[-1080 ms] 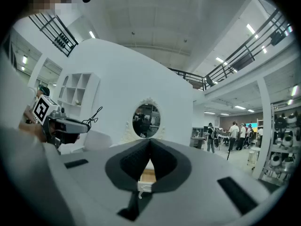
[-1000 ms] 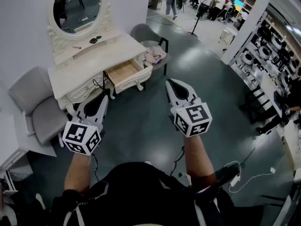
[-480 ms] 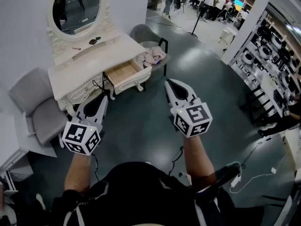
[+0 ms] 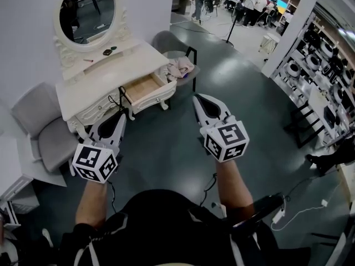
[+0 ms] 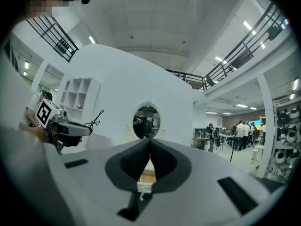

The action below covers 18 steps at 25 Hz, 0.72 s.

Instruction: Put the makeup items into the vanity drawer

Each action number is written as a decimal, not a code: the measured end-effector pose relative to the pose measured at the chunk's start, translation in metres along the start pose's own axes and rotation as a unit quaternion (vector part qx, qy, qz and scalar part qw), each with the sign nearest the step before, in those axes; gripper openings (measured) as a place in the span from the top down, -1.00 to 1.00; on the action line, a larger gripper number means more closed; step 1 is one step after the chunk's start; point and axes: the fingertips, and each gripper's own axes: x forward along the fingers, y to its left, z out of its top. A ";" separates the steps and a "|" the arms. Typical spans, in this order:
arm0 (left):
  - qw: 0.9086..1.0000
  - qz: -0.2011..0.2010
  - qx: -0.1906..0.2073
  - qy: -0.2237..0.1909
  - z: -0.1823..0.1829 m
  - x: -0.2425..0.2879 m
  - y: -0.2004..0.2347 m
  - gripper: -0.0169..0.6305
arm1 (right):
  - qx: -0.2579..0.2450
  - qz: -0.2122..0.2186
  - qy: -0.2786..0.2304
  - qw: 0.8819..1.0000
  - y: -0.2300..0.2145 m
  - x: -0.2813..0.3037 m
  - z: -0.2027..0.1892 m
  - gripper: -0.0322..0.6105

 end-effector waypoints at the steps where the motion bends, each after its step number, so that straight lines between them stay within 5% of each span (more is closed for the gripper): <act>1: 1.000 0.001 -0.001 0.000 0.000 0.003 -0.001 0.84 | 0.000 0.001 0.000 1.000 -0.003 0.001 -0.001 0.89; 18: 1.000 0.030 0.002 0.007 -0.004 0.052 -0.045 0.84 | 0.007 0.037 -0.012 0.999 -0.063 -0.015 -0.018 0.89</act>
